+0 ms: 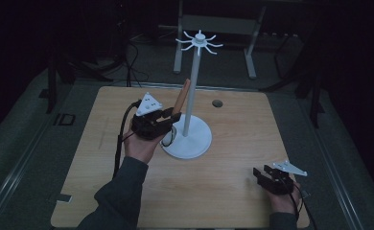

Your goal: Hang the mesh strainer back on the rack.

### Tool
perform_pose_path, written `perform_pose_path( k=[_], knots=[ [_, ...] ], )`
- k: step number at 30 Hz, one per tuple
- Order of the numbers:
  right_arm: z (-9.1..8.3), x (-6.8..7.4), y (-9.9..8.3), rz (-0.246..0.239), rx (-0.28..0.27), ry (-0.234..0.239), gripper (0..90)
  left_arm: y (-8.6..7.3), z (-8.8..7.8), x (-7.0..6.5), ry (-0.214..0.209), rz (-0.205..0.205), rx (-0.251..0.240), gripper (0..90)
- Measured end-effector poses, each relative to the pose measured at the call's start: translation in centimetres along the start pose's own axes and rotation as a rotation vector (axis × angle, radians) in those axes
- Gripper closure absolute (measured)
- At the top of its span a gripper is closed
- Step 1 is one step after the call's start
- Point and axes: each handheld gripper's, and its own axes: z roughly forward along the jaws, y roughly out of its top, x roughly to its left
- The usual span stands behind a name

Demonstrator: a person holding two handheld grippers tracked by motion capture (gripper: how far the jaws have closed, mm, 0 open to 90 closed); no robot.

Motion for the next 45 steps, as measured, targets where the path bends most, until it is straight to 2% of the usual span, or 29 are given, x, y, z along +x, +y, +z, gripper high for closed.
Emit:
perform_pose_path(
  k=[10,25,31,39,45],
  knots=[
    [0.0,-0.1,0.0,0.002,0.002,-0.003,48.5,0.9,-0.5,-0.3,0.019,-0.059,-0.072,69.9],
    [0.1,-0.1,0.0,0.005,0.001,-0.004,48.5,2.5,-0.7,-0.7,0.032,-0.138,-0.144,69.9],
    [0.1,-0.1,0.0,0.006,0.002,-0.003,48.5,3.2,-0.9,-0.7,0.051,-0.180,-0.187,69.9],
    [0.1,-0.2,0.0,0.007,0.002,-0.004,48.5,4.3,-1.0,-0.8,0.072,-0.210,-0.235,69.8],
    [0.0,-0.2,0.0,0.007,0.001,-0.005,48.5,4.8,-0.7,-0.9,0.082,-0.196,-0.232,69.8]
  ],
)
